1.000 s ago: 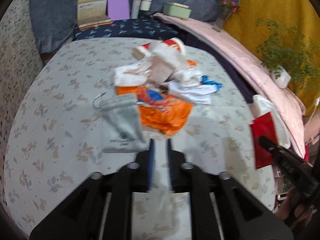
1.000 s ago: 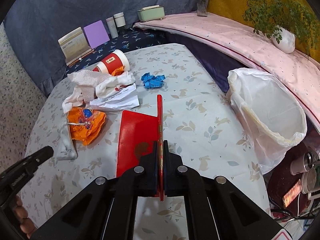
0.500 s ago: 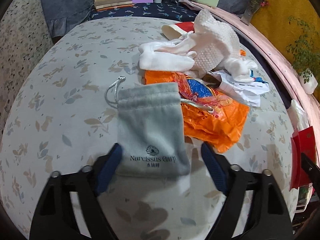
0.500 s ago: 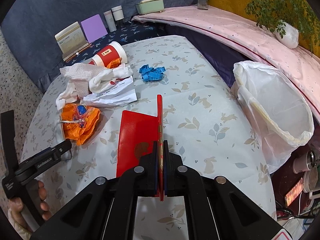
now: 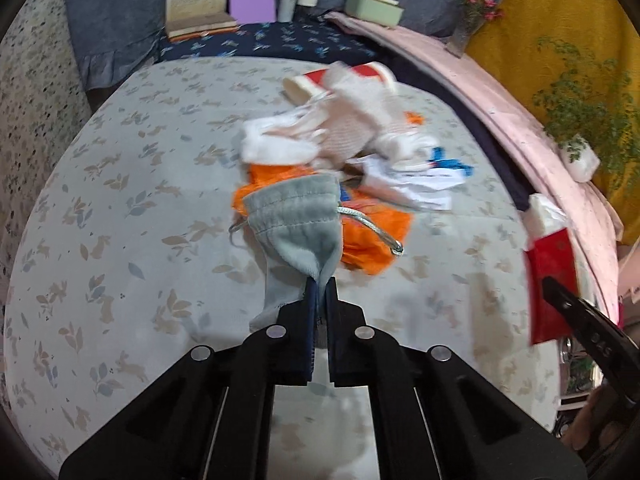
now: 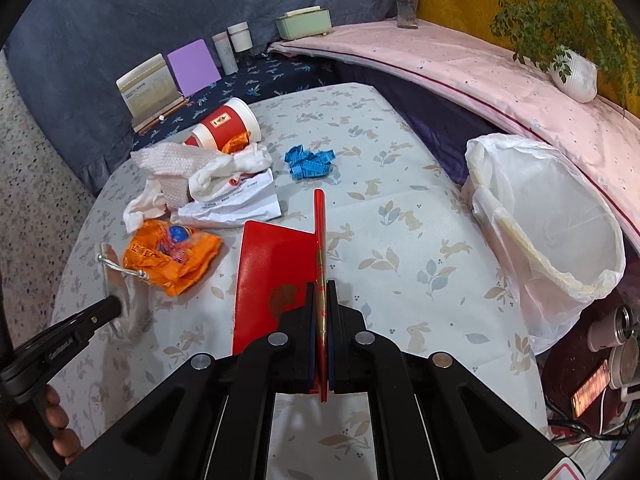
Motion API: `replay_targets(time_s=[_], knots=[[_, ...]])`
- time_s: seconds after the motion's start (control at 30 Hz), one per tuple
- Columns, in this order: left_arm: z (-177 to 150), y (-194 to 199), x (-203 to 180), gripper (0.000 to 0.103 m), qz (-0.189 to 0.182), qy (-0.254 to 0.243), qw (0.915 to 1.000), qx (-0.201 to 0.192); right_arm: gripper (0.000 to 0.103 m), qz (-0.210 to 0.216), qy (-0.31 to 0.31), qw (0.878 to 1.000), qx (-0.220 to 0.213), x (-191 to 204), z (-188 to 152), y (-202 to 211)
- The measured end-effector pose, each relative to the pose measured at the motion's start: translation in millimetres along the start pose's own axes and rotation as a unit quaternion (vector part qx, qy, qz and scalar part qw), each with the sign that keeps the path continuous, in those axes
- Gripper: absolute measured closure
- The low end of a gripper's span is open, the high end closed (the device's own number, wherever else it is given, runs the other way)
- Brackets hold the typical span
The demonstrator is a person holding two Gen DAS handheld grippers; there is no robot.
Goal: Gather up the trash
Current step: 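Carry the pouch and red box with both grippers over the white bin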
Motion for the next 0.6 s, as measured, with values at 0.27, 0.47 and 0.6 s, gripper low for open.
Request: replay_targets(time_s=[0.27,0.47,0.6], knots=[[0.4,27.8,-72.7,0.099,-0.057,-0.06,0.9964,-0.02,0.099,-0.009,-0.015,0.999,-0.035,-23.3,5.7,30.5],[-1.9,26.2,-135.9,0.099,-0.093,-0.107,0.9898,-0.018,0.099,-0.026,-0.041,0.997,-0.055,-59.4,7.4,47.0],[-4.8,17.0,-178.2,0.099,-0.116,-0.135,0.984,-0.01,0.099,-0.048,-0.065,0.994,-0.068,-93.8,7.4,55.9]])
Point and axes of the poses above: each gripper's, at about its wrist camera, not at the fingertips, and y roughly against the way its jaws point, x to its left, z to its top, the point moved 1 cm from there along -y, roughly the way its jaws point, and after that the axes turned 6 degrees about y, right-handed, at the moved point
